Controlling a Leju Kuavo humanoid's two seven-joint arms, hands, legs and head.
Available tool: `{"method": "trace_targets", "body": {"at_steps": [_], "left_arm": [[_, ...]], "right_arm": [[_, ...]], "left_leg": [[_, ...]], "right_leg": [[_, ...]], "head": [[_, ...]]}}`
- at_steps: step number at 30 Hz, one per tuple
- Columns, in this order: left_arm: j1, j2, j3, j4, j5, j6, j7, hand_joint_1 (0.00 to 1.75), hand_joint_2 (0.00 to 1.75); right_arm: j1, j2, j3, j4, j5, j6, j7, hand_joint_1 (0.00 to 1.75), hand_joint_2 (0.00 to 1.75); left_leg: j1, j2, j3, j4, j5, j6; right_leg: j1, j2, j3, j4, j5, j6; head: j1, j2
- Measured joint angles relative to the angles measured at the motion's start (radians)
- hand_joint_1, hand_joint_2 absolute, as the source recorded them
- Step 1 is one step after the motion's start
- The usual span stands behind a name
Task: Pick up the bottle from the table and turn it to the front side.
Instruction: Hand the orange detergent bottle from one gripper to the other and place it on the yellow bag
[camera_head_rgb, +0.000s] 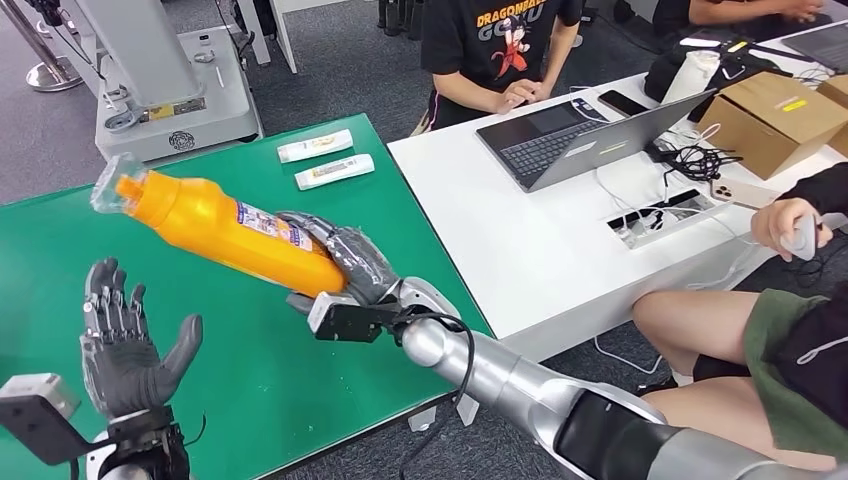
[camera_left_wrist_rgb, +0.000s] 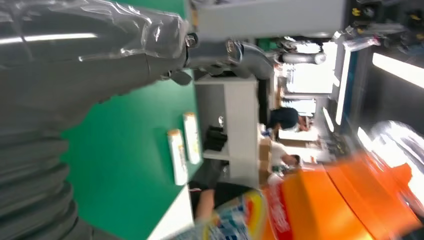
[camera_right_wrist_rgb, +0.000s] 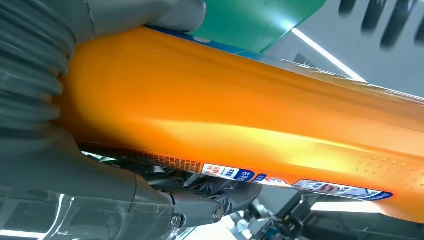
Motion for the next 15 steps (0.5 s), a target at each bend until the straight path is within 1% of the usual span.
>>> {"method": "trace_targets", "body": {"at_steps": [2, 5, 10, 15], "left_arm": [[-0.032, -0.005, -0.001, 0.010, 0.010, -0.012, 0.006, 0.00, 1.75], [-0.060, -0.014, -0.002, 0.029, 0.014, -0.016, 0.007, 0.00, 1.75], [-0.094, -0.028, -0.002, 0.043, 0.023, -0.017, 0.004, 0.00, 1.75], [-0.112, -0.036, -0.002, 0.044, 0.031, -0.018, 0.005, 0.00, 1.75]], "right_arm": [[-0.037, 0.023, 0.008, 0.055, -0.006, 0.016, -0.012, 1.75, 1.75], [-0.075, 0.052, 0.016, 0.129, -0.019, 0.039, -0.027, 1.75, 1.75], [-0.115, 0.100, 0.027, 0.228, -0.022, 0.060, -0.027, 1.75, 1.75], [-0.150, 0.144, 0.031, 0.302, -0.022, 0.067, -0.030, 1.75, 1.75]], "left_leg": [[0.000, 0.000, 0.000, 0.000, 0.001, 0.000], [0.000, -0.001, 0.000, 0.000, 0.001, 0.000], [0.000, -0.001, -0.001, 0.000, 0.001, 0.000], [0.000, -0.001, -0.001, 0.000, 0.001, 0.000]], "right_leg": [[0.000, 0.000, 0.000, 0.000, 0.000, 0.000], [0.000, 0.000, 0.000, 0.000, 0.000, 0.000], [0.000, -0.001, 0.000, 0.000, 0.000, 0.000], [0.000, 0.000, -0.001, 0.000, 0.000, 0.000]], "head": [[0.000, 0.000], [0.000, 0.000], [0.000, 0.000], [0.000, 0.000]]}}
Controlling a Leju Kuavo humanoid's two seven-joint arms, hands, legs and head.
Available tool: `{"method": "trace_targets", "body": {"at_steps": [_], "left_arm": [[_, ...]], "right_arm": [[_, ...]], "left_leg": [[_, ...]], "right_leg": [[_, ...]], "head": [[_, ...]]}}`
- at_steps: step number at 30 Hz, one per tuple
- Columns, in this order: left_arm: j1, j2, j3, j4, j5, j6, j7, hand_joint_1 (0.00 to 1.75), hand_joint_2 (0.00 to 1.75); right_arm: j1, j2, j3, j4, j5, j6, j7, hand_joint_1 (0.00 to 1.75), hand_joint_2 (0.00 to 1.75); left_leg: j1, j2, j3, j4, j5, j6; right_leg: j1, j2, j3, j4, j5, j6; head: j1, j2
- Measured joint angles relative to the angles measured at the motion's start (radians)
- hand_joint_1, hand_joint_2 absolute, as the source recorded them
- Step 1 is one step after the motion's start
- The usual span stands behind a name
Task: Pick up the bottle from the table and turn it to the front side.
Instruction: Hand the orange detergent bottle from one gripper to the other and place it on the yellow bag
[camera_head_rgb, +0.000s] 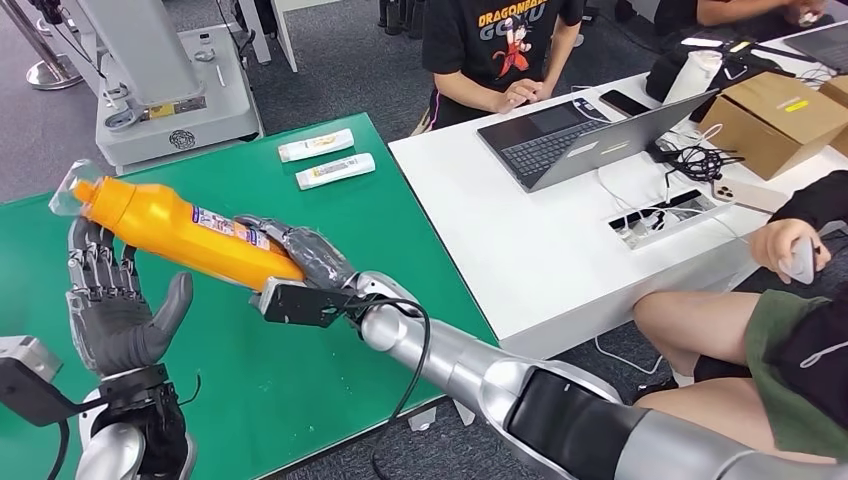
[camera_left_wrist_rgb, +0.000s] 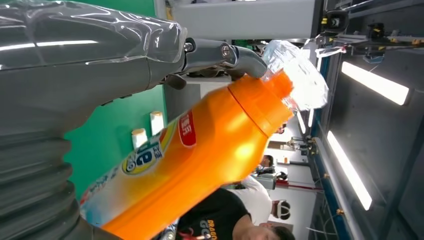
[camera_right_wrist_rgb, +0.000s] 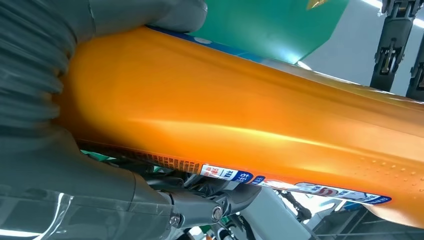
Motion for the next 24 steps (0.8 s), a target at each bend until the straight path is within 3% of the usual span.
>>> {"method": "trace_targets", "body": {"at_steps": [8, 24], "left_arm": [[-0.012, -0.002, 0.000, 0.019, 0.013, 0.000, 0.003, 0.00, 1.75], [-0.035, -0.009, 0.001, 0.086, 0.033, 0.000, 0.004, 0.00, 1.75]], "right_arm": [[-0.025, 0.031, 0.003, 0.064, 0.000, 0.005, -0.007, 1.75, 1.75], [-0.027, 0.043, 0.003, 0.102, 0.004, -0.032, -0.030, 1.75, 1.75]], "left_leg": [[0.000, 0.000, 0.000, 0.000, 0.000, 0.000], [0.000, 0.000, 0.000, 0.000, 0.000, 0.000]], "right_leg": [[0.000, 0.000, 0.000, 0.000, 0.000, 0.000], [0.000, 0.000, 0.000, 0.000, 0.000, 0.000]], "head": [[0.000, 0.000], [0.000, 0.000]]}}
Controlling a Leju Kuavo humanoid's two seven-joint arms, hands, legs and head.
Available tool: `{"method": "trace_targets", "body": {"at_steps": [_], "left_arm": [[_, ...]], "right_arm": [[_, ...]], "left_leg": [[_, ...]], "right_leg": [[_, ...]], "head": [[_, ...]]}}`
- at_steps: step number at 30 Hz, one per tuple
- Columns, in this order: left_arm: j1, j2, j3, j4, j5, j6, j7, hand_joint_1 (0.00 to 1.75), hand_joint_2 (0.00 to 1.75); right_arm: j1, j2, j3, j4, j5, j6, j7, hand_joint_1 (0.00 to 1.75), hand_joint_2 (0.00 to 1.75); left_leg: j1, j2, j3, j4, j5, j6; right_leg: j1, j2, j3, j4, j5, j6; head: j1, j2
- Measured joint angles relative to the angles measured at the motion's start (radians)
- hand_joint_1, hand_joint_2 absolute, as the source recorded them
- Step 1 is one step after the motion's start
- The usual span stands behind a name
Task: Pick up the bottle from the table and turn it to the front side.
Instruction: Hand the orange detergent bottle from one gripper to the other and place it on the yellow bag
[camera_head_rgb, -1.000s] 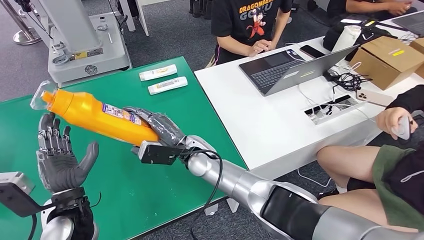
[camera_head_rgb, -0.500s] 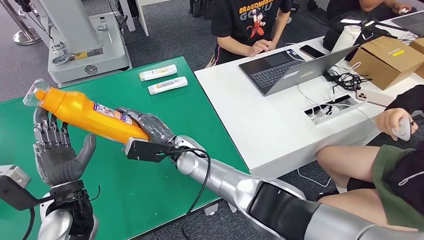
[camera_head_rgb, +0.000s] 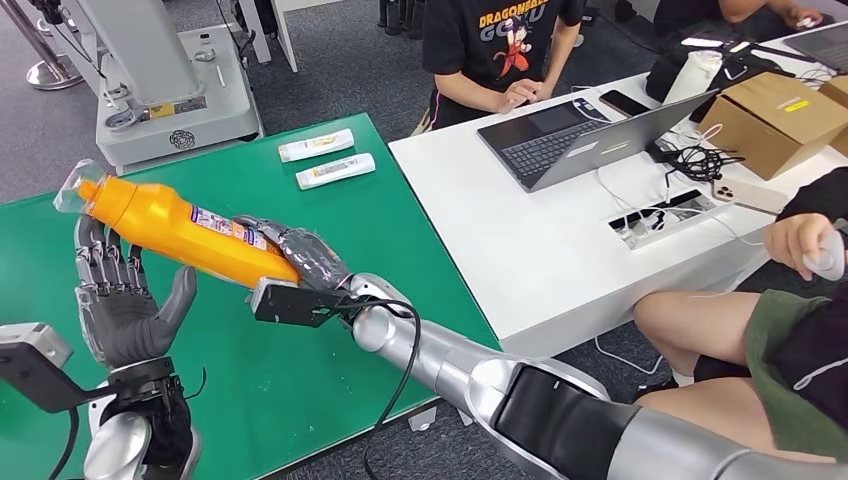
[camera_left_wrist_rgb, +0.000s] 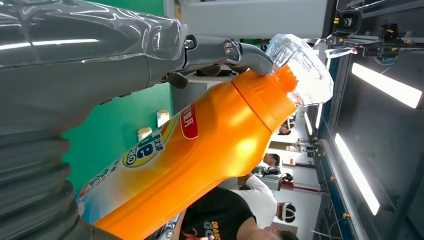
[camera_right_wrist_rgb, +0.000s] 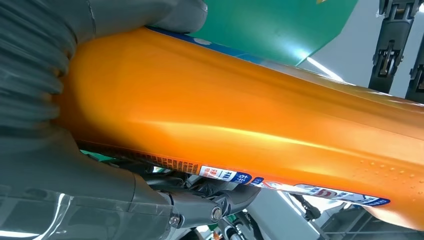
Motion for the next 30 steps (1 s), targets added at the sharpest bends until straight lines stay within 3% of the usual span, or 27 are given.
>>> {"method": "trace_targets", "body": {"at_steps": [15, 30], "left_arm": [[-0.006, 0.002, 0.003, 0.033, -0.001, 0.031, 0.003, 0.00, 1.75], [-0.032, 0.013, 0.019, 0.069, 0.017, 0.013, 0.004, 0.00, 1.75]], "right_arm": [[-0.004, 0.001, 0.004, -0.020, 0.025, 0.004, -0.009, 1.75, 1.75], [0.003, 0.001, 0.018, -0.099, 0.033, 0.066, 0.027, 1.75, 1.75]], "left_leg": [[0.000, 0.000, 0.000, 0.000, 0.000, 0.000], [0.000, 0.000, 0.000, 0.000, 0.000, 0.000]], "right_leg": [[0.000, 0.000, 0.000, 0.000, 0.000, 0.000], [0.000, 0.000, 0.000, 0.000, 0.000, 0.000]], "head": [[0.000, 0.000], [0.000, 0.000]]}}
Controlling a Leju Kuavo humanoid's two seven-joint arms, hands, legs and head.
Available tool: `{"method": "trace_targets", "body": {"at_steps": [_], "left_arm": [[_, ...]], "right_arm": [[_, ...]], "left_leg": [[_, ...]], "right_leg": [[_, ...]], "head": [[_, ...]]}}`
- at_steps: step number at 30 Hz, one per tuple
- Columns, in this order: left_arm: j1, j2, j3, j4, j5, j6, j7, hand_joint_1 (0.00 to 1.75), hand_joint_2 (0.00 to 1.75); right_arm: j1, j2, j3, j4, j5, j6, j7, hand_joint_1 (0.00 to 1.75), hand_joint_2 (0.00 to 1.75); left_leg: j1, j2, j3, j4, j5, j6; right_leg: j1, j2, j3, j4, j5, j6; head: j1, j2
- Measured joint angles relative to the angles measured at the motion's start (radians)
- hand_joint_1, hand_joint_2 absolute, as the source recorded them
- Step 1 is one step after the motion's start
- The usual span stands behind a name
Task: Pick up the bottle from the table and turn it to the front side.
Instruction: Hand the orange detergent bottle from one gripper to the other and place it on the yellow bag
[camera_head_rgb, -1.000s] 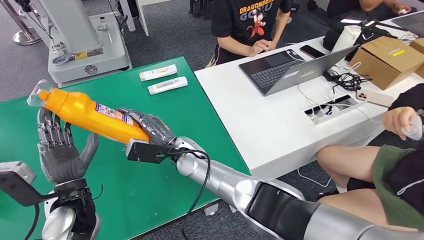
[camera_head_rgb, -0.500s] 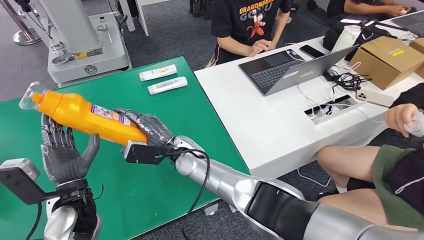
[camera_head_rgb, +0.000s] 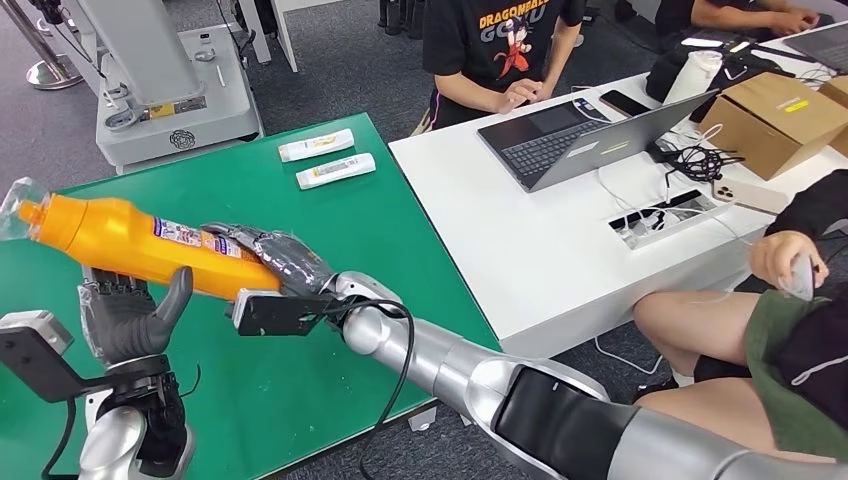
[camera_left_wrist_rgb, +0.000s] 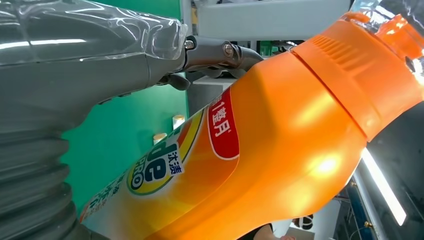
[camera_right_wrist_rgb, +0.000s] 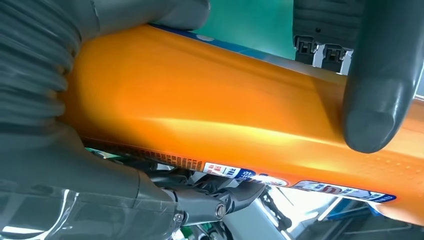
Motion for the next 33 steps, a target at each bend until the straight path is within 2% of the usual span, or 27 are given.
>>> {"method": "trace_targets", "body": {"at_steps": [20, 21, 24, 25, 33], "left_arm": [[0.000, 0.014, 0.001, 0.003, 0.025, 0.010, -0.002, 0.01, 1.75], [0.000, 0.014, 0.001, 0.004, 0.026, 0.010, -0.002, 0.36, 1.75], [0.000, 0.015, 0.001, 0.010, 0.032, 0.009, -0.003, 1.66, 1.75], [0.000, 0.015, 0.000, 0.012, 0.035, 0.007, -0.004, 1.75, 1.75], [0.001, 0.014, -0.001, 0.025, 0.073, -0.007, -0.010, 1.75, 1.75]], "right_arm": [[0.013, 0.002, 0.045, 0.130, 0.042, 0.023, -0.013, 1.75, 1.75], [0.013, 0.002, 0.045, 0.134, 0.041, 0.021, -0.013, 1.75, 1.75], [0.013, 0.002, 0.046, 0.143, 0.038, 0.011, -0.014, 1.75, 1.75], [0.013, 0.002, 0.046, 0.144, 0.037, 0.009, -0.015, 1.75, 1.75], [0.012, 0.002, 0.046, 0.148, 0.027, -0.012, -0.014, 1.75, 1.75]], "left_leg": [[0.000, 0.000, 0.000, 0.000, 0.000, 0.000], [0.000, 0.000, 0.000, 0.000, 0.000, 0.000], [0.000, 0.000, 0.000, 0.000, 0.000, 0.000], [0.000, 0.000, 0.000, 0.000, 0.000, 0.000], [0.000, 0.000, 0.000, 0.000, 0.000, 0.000]], "right_leg": [[0.000, 0.000, 0.000, 0.000, 0.000, 0.000], [0.000, 0.000, 0.000, 0.000, 0.000, 0.000], [0.000, 0.000, 0.000, 0.000, 0.000, 0.000], [0.000, 0.000, 0.000, 0.000, 0.000, 0.000], [0.000, 0.000, 0.000, 0.000, 0.000, 0.000]], "head": [[0.000, 0.000], [0.000, 0.000], [0.000, 0.000], [0.000, 0.000], [0.000, 0.000]]}}
